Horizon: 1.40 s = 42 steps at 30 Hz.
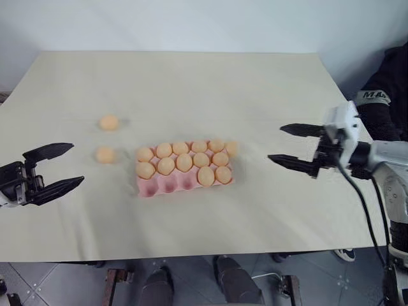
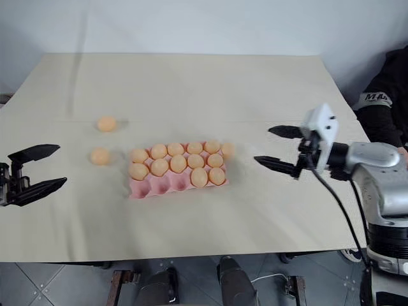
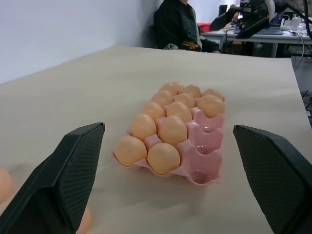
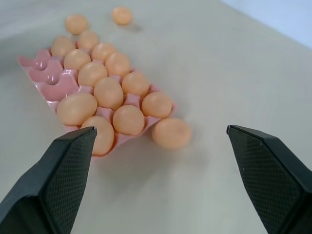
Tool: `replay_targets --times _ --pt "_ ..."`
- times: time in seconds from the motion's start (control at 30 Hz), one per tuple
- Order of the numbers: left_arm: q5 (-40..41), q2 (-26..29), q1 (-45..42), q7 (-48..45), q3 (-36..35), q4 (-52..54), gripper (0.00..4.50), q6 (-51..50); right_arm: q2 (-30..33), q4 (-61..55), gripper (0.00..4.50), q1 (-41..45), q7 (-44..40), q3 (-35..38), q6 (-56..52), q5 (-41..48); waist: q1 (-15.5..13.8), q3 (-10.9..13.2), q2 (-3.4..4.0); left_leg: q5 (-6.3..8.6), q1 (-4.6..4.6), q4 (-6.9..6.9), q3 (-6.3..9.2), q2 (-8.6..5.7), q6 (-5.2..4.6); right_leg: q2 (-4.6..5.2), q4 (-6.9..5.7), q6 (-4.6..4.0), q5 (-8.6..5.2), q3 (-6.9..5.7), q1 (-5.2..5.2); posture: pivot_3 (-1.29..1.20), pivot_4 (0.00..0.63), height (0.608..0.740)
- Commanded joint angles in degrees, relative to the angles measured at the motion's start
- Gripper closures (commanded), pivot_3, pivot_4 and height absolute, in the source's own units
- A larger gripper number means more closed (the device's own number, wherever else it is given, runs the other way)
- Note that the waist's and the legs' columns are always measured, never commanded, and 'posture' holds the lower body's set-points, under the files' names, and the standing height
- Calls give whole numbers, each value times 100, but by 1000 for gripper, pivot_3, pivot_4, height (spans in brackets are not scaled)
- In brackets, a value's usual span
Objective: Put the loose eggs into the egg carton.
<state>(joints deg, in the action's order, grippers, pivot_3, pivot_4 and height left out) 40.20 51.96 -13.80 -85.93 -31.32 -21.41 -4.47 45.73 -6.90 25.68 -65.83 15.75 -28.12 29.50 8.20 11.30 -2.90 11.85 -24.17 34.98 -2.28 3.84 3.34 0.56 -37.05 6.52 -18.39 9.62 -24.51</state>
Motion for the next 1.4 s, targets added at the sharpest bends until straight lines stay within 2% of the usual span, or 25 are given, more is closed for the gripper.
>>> replay_targets --times 0.03,0.3,0.47,0.63,0.8,0.93,1.0,1.2,1.4 --pt "-1 13 -145 -114 -26 -56 0 105 83 234 25 -134 -199 398 494 184 -9 1 1 0 0 1 0 -1 0 1 -1 6 3 0 1 0 150 740" --pt "12 104 -164 -150 -74 -102 0 108 392 584 25 -439 -586 363 721 191 -23 1 2 0 1 5 0 -1 0 1 -4 7 4 1 2 0 150 740" --pt "28 118 -97 -129 -126 -35 0 95 487 829 25 -459 -596 -156 688 -151 -17 1 2 0 2 8 1 -1 0 1 -5 9 5 1 4 0 150 740" --pt "41 67 -69 -40 -124 96 0 66 -359 2253 25 681 -112 -830 1361 -757 75 3 4 -7 7 18 -7 -2 -7 1 -7 8 7 10 7 0 150 740" --pt "104 35 90 70 -232 371 0 -19 -1149 3634 25 1706 240 -1125 1700 -1077 119 5 8 -14 4 16 -4 -4 -11 2 -13 9 9 9 5 0 150 740" --pt "125 21 247 129 -346 522 0 -50 -1581 4550 25 2326 455 -1299 1844 -1340 131 5 9 -7 3 12 0 -4 -1 2 -31 85 44 3 -1 0 150 740" --pt "133 17 311 155 -402 595 0 -74 -1800 5004 25 2617 582 -1334 1895 -1445 150 6 9 -5 4 8 2 -3 3 1 -35 83 39 0 -5 0 150 740" --pt "222 -9 559 318 -588 962 0 -225 -2316 5581 25 3027 575 -1362 1929 -1572 169 6 10 -3 4 6 5 -1 5 -1 -37 80 35 -3 -5 0 150 740" --pt "276 -63 745 445 -683 1188 0 -289 -2489 5862 25 3062 569 -1548 2045 -1843 167 6 11 -3 4 8 7 -2 5 1 -39 80 35 -4 -4 0 150 740"
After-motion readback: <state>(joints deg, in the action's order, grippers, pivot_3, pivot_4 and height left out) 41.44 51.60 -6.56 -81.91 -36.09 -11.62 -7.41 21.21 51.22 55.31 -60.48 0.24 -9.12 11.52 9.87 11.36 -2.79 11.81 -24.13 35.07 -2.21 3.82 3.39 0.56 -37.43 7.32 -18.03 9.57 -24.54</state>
